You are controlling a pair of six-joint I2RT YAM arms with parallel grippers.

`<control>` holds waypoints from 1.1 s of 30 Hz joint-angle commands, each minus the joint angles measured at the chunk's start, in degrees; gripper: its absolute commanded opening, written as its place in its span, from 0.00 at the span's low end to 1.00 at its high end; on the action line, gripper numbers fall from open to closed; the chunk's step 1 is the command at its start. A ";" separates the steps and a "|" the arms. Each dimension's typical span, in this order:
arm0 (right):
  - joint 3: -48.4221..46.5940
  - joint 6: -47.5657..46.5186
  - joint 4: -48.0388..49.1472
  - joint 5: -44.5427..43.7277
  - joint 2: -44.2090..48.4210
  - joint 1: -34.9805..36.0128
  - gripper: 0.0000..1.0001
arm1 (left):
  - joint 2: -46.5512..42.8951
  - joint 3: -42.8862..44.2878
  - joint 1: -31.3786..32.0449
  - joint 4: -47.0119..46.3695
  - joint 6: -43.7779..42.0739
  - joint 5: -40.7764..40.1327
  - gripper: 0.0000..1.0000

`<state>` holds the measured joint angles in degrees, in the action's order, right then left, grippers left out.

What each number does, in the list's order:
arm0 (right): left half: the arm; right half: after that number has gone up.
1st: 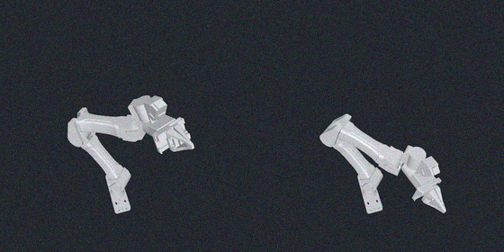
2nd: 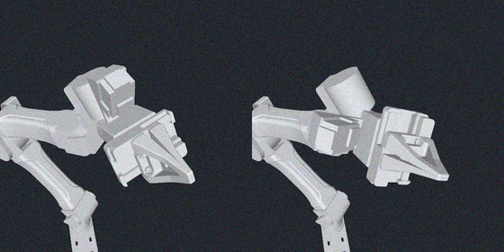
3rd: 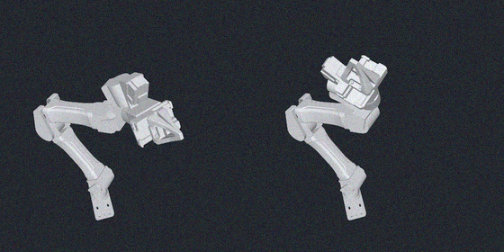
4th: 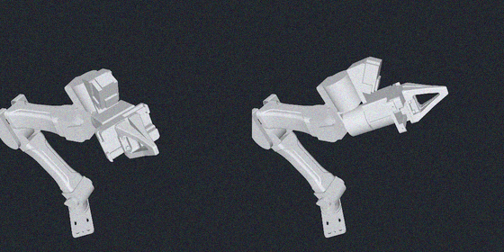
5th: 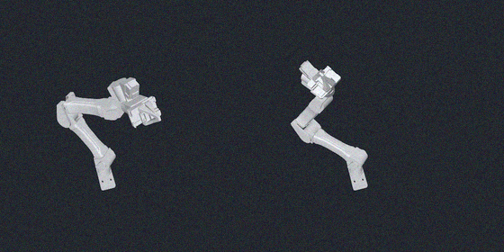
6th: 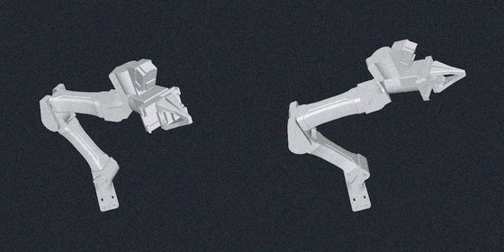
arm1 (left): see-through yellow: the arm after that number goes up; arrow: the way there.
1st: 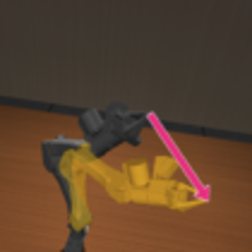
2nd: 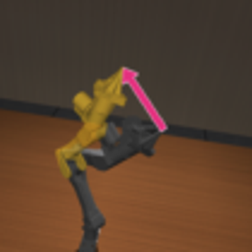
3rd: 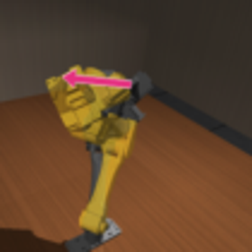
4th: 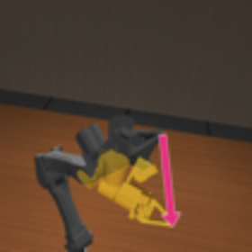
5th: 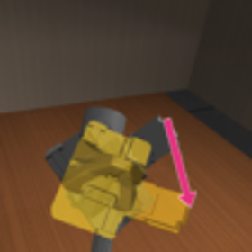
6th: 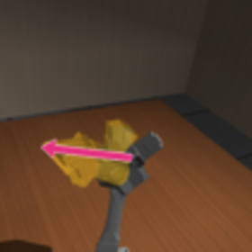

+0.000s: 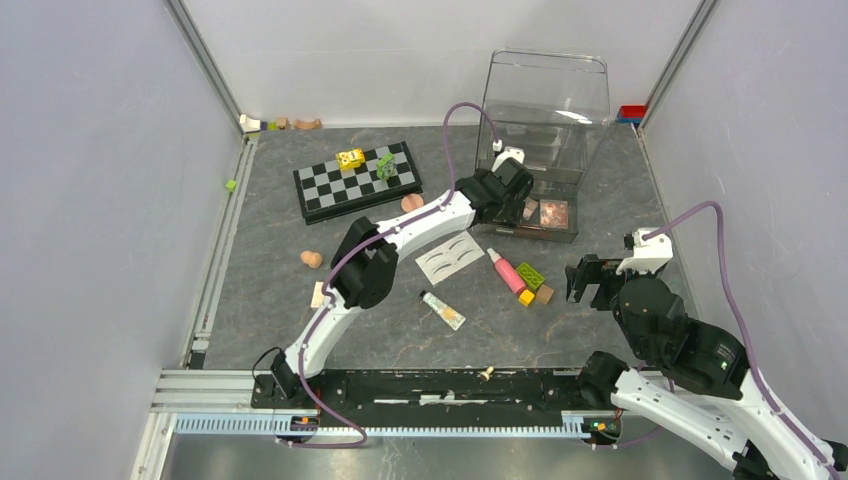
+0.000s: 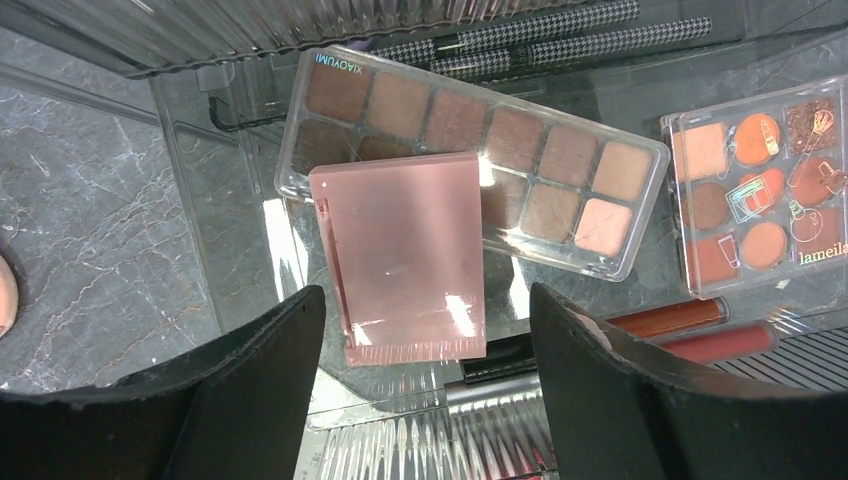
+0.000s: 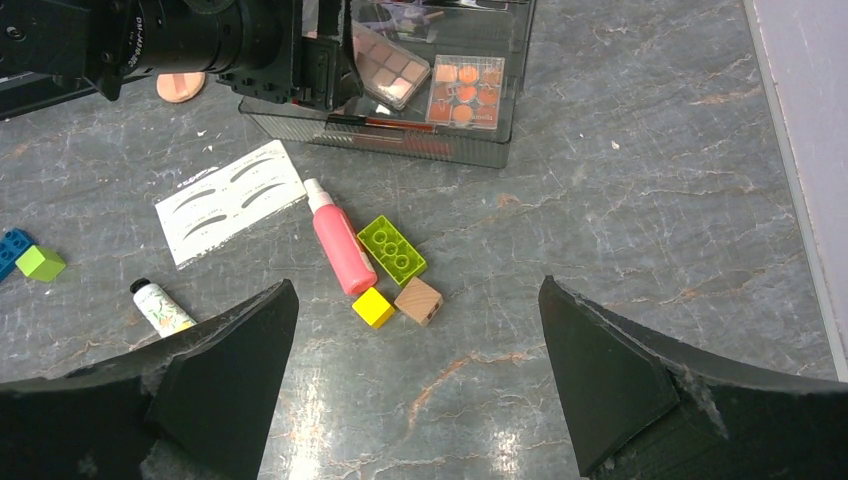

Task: Organize the makeup
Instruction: Place the makeup in the drawer.

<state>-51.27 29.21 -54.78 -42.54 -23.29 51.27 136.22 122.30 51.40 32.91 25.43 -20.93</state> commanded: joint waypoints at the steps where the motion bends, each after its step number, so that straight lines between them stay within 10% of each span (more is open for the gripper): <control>1: 0.20 0.91 0.91 -0.12 0.49 0.02 0.97 | -5.42 2.98 0.32 0.05 0.14 -1.04 0.81; 13: 0.96 1.63 1.18 0.72 0.78 -0.03 0.97 | -17.74 -1.41 5.44 0.40 -1.37 -5.00 0.79; 21: 5.89 0.37 3.83 5.89 -1.55 0.03 0.98 | -48.60 -30.26 7.67 -2.50 -1.47 -14.46 0.84; 33: 14.28 -4.26 21.54 21.25 -12.48 0.02 0.98 | -84.96 -60.15 6.97 19.27 7.58 -24.49 1.00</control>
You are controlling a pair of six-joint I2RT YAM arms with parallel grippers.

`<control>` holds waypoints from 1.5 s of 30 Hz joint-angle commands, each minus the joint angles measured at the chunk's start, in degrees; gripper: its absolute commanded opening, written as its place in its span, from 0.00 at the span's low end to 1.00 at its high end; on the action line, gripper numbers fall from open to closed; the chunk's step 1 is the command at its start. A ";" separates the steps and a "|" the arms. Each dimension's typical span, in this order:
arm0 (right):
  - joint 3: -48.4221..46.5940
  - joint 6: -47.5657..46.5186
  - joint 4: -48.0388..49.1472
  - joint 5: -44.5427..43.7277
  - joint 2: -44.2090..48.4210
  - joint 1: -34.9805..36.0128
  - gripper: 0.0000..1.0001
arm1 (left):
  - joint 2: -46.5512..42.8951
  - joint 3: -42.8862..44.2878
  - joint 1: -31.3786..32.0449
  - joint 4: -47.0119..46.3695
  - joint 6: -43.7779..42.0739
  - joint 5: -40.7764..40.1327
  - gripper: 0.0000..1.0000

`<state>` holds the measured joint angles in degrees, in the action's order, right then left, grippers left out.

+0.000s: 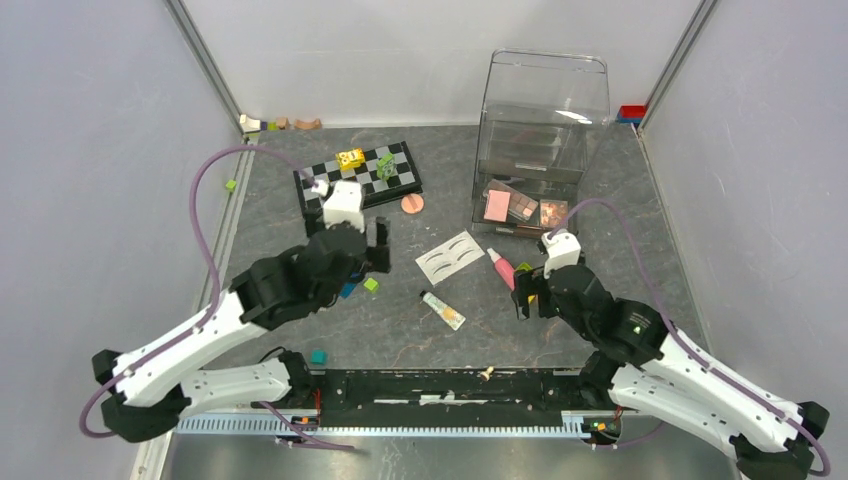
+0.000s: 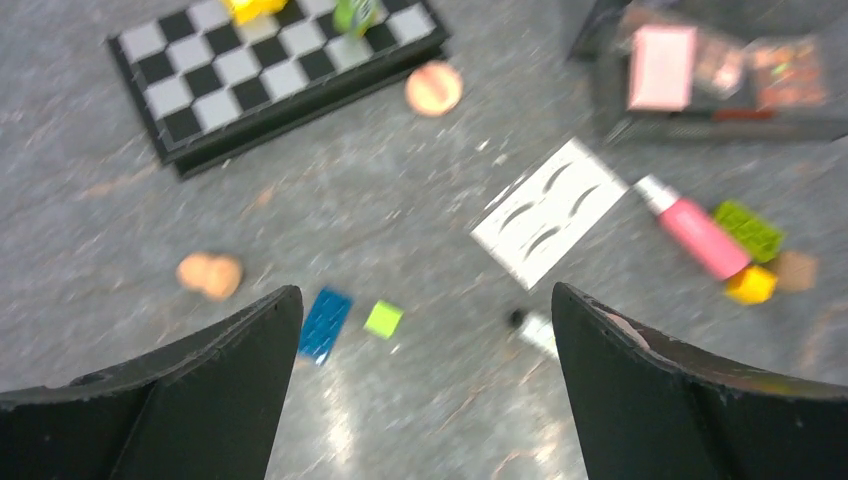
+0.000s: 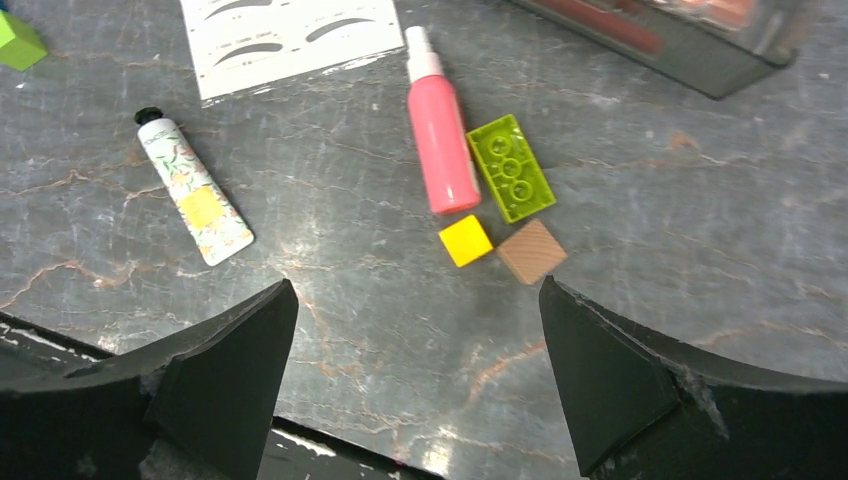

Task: Organize the makeup
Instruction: Place the makeup in the drawer, then move the makeup to the center of the board.

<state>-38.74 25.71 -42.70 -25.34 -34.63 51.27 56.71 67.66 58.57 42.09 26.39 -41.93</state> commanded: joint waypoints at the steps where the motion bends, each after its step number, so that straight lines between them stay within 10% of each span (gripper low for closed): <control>1: 2.10 0.92 10.15 2.87 -1.77 -0.03 0.98 | -7.04 -6.57 -0.27 12.07 8.00 -3.42 1.00; 11: 4.77 8.14 13.11 0.42 -5.11 -0.07 0.98 | -10.65 -11.81 -4.84 16.58 11.96 6.44 1.00; 18: 8.31 6.87 19.87 8.46 -11.10 -0.02 0.98 | -9.93 -17.08 -12.42 5.62 12.14 22.58 1.00; 31: -1.02 -2.14 29.20 3.94 -31.62 0.00 0.98 | 1.70 -22.98 -12.38 -17.34 14.05 26.34 0.99; 45: 6.48 2.91 20.18 0.93 -9.54 0.04 0.98 | 36.24 -2.76 -12.42 -24.09 1.92 27.77 0.79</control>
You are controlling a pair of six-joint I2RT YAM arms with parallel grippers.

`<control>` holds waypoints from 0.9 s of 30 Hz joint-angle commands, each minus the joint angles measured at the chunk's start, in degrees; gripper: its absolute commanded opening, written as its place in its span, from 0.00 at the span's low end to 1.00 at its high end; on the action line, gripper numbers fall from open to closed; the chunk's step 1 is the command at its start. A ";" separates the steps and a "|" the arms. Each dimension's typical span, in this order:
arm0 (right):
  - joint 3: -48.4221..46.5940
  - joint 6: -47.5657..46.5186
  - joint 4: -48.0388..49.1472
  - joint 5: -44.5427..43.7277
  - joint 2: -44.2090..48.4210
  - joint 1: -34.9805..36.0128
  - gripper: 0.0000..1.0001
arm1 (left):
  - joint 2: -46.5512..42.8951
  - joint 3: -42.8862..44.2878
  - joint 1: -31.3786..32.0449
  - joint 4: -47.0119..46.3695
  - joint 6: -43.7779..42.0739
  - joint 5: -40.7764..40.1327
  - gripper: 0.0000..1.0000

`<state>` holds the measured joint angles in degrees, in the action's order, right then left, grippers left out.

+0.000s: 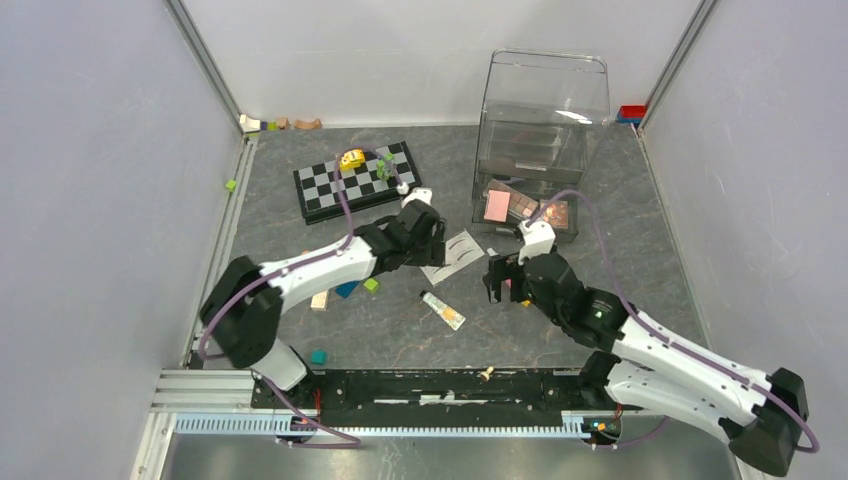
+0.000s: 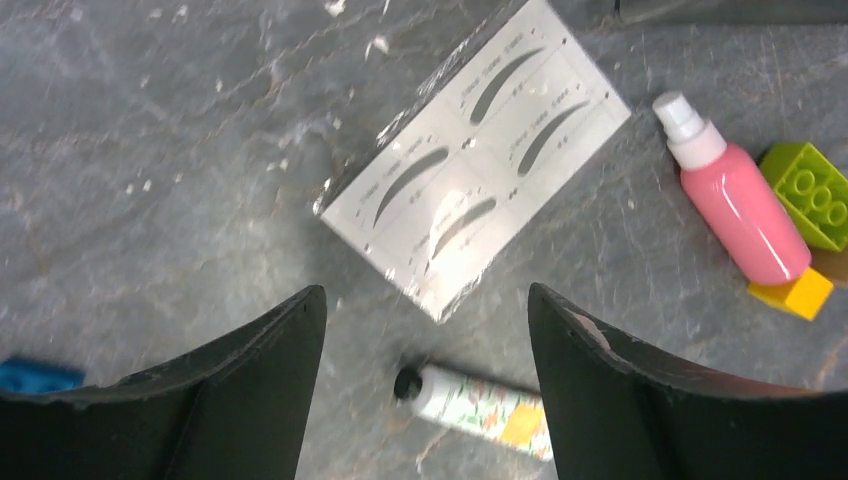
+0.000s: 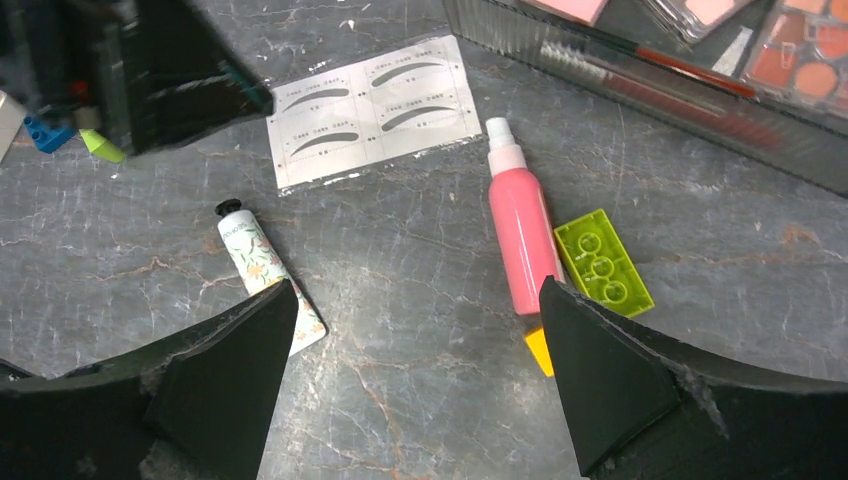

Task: Organize the makeup
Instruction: Move the makeup to the center of the board.

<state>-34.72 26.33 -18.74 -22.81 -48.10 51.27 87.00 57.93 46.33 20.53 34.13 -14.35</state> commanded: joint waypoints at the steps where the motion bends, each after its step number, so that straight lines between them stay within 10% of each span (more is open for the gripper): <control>1: 2.96 2.73 -4.36 -1.83 5.04 -0.02 0.98 | 8.35 8.84 -0.18 -1.31 -6.40 -0.61 0.78; 27: 6.11 3.44 -7.13 -2.21 9.37 -0.02 0.98 | 29.12 28.15 0.87 15.90 -10.19 -8.80 0.79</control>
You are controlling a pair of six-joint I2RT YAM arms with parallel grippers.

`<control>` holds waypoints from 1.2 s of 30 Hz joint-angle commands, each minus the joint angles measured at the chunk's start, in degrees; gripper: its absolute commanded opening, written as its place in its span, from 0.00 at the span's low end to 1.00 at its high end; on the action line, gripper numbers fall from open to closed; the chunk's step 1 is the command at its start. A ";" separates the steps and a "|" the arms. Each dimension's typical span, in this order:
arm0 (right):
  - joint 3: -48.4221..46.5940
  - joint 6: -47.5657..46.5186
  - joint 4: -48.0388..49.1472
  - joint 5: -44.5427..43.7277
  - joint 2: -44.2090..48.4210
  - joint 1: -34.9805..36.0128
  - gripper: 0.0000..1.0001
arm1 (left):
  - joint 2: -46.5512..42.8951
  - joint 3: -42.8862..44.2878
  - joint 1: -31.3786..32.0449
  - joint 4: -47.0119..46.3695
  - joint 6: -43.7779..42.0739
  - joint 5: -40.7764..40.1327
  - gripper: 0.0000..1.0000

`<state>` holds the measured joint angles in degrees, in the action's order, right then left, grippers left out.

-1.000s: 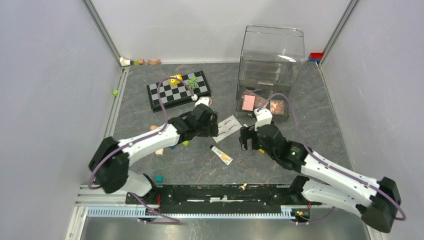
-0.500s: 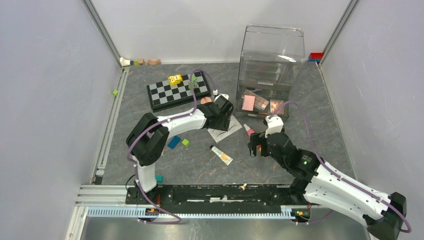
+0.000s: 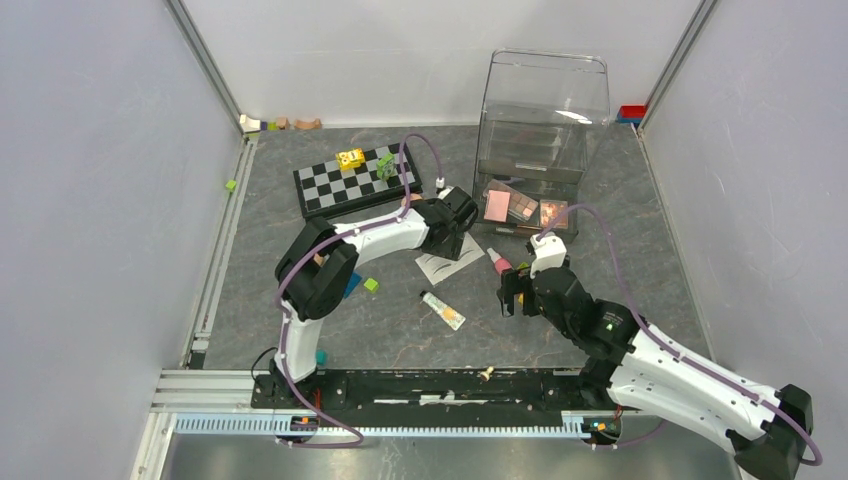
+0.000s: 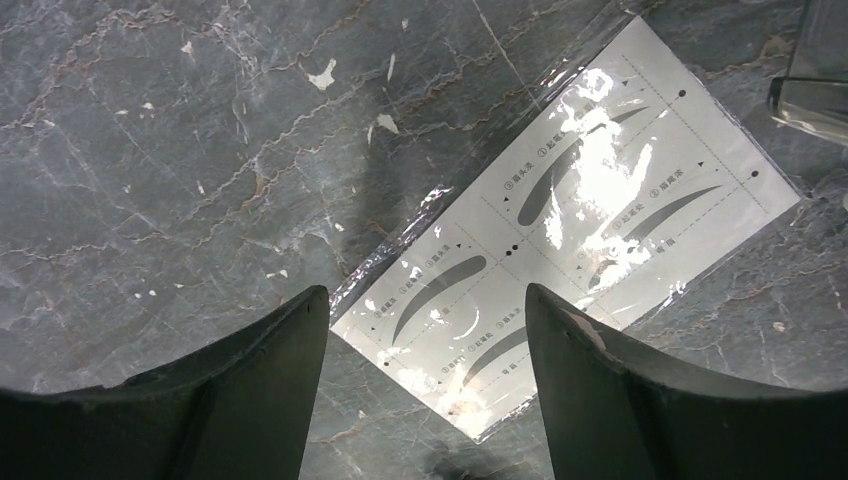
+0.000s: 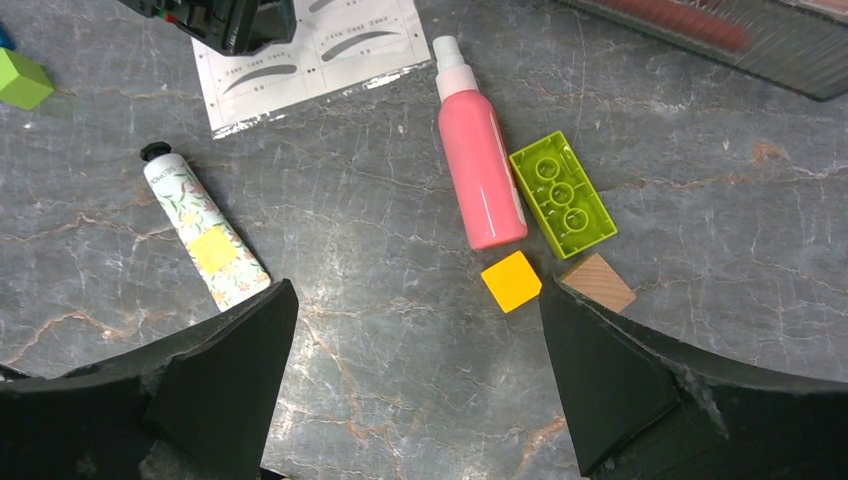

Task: Organize the makeup
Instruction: Move the makeup to the center of the board.

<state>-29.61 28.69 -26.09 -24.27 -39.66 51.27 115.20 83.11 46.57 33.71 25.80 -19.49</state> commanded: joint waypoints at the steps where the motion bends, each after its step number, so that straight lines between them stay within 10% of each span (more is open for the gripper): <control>1: 1.00 1.16 0.18 -0.57 0.94 0.07 0.98 | 1.12 3.40 0.63 3.12 -1.65 -4.18 0.79; 16: 1.96 1.62 -2.14 -0.88 3.31 0.06 0.98 | 4.69 4.49 2.74 6.71 -1.49 -6.17 0.80; 36: 3.12 -0.88 5.06 5.65 -1.70 0.02 0.98 | -15.26 -21.44 4.34 1.71 3.59 -5.94 0.87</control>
<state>-26.61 29.54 -26.87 -22.87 -39.05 51.24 102.19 63.88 50.76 33.30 27.81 -25.17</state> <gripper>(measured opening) 0.979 0.829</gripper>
